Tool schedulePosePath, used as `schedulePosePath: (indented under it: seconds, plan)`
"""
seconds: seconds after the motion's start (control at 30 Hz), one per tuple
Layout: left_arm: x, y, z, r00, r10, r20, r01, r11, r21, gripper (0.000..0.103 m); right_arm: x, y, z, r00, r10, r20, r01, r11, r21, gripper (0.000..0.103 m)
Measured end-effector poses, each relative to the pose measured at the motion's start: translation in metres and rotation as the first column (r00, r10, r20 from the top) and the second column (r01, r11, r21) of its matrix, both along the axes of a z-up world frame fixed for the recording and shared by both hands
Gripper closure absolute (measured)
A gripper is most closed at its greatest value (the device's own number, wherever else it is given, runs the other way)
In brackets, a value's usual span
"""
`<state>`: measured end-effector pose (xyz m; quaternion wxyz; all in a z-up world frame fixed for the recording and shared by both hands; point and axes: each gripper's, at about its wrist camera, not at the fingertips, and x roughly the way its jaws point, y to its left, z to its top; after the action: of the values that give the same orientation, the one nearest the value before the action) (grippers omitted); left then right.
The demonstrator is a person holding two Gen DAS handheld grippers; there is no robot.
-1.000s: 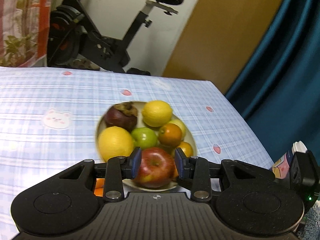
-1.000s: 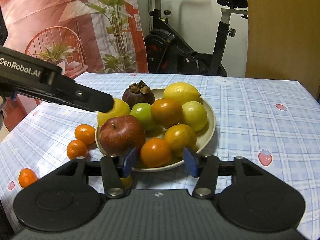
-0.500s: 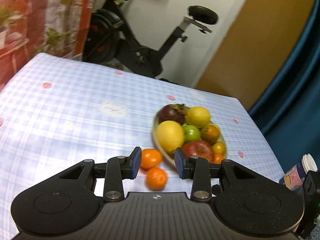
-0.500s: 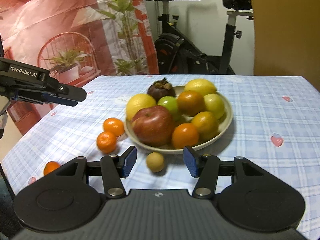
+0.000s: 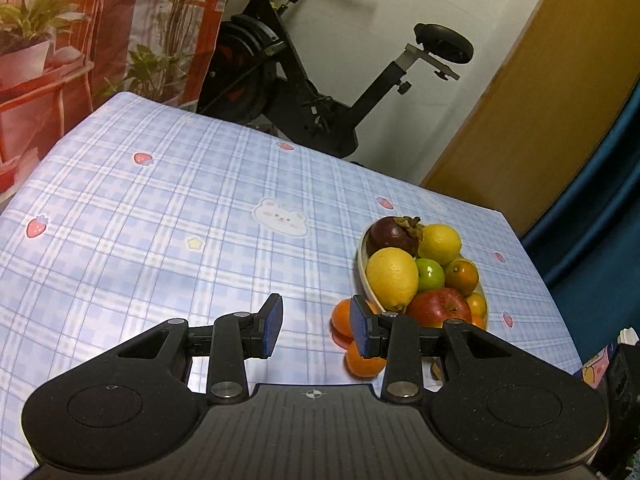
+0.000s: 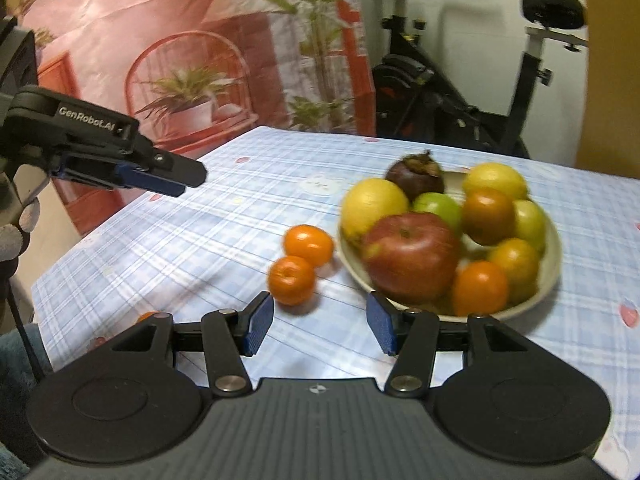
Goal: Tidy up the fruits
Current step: 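Move the open left gripper toward the next tangerine on the cloth, then close the left gripper on the tangerine and lift it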
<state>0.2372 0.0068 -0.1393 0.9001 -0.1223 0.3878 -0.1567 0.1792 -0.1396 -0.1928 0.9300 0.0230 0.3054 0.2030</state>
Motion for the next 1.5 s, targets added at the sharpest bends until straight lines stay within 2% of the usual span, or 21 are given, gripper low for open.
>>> schedulePosePath:
  seconds: [0.2, 0.33, 0.43, 0.57, 0.6, 0.77, 1.13, 1.27, 1.5]
  plan:
    - [0.011, 0.004, -0.011, 1.000, 0.007, -0.019, -0.007, 1.000, -0.009, 0.064, 0.015, 0.019, 0.000, 0.999, 0.053, 0.009, -0.053, 0.998, -0.031, 0.048]
    - [0.033, -0.010, -0.020, 0.999, -0.046, -0.027, 0.047, 0.999, 0.016, 0.064, 0.020, 0.023, 0.000, 0.998, 0.061, 0.003, -0.061, 0.998, -0.026, 0.050]
    - [0.048, -0.024, -0.028, 0.995, -0.095, -0.040, 0.094, 0.995, -0.012, 0.064, 0.020, 0.022, -0.001, 0.998, 0.056, -0.010, -0.056, 0.998, -0.025, 0.050]
    - [0.059, -0.043, -0.038, 0.989, -0.134, -0.063, 0.132, 0.991, -0.031, 0.052, 0.017, 0.013, -0.003, 0.999, 0.027, -0.033, -0.027, 1.000, -0.010, 0.050]
    - [0.061, -0.047, -0.041, 0.987, -0.145, -0.069, 0.143, 0.989, -0.034, 0.051, 0.016, 0.012, -0.004, 0.999, 0.019, -0.039, -0.019, 1.000, -0.007, 0.050]
    - [0.062, -0.060, -0.053, 0.978, -0.184, -0.098, 0.183, 0.983, -0.021, 0.051, 0.013, 0.005, -0.006, 0.999, -0.008, -0.053, 0.008, 1.000, -0.003, 0.050]
    - [0.062, -0.060, -0.069, 0.975, -0.177, -0.132, 0.177, 0.984, -0.005, 0.053, 0.005, -0.001, -0.008, 0.997, -0.036, -0.065, 0.036, 0.999, 0.005, 0.050]
    - [0.063, -0.057, -0.070, 0.973, -0.184, -0.136, 0.183, 0.983, -0.022, 0.060, 0.004, -0.001, -0.009, 0.997, -0.036, -0.068, 0.037, 0.999, 0.006, 0.050]
    - [0.058, -0.054, -0.067, 0.968, -0.207, -0.140, 0.205, 0.978, -0.028, 0.064, 0.013, 0.010, -0.008, 0.998, 0.001, -0.062, -0.002, 1.000, -0.012, 0.050]
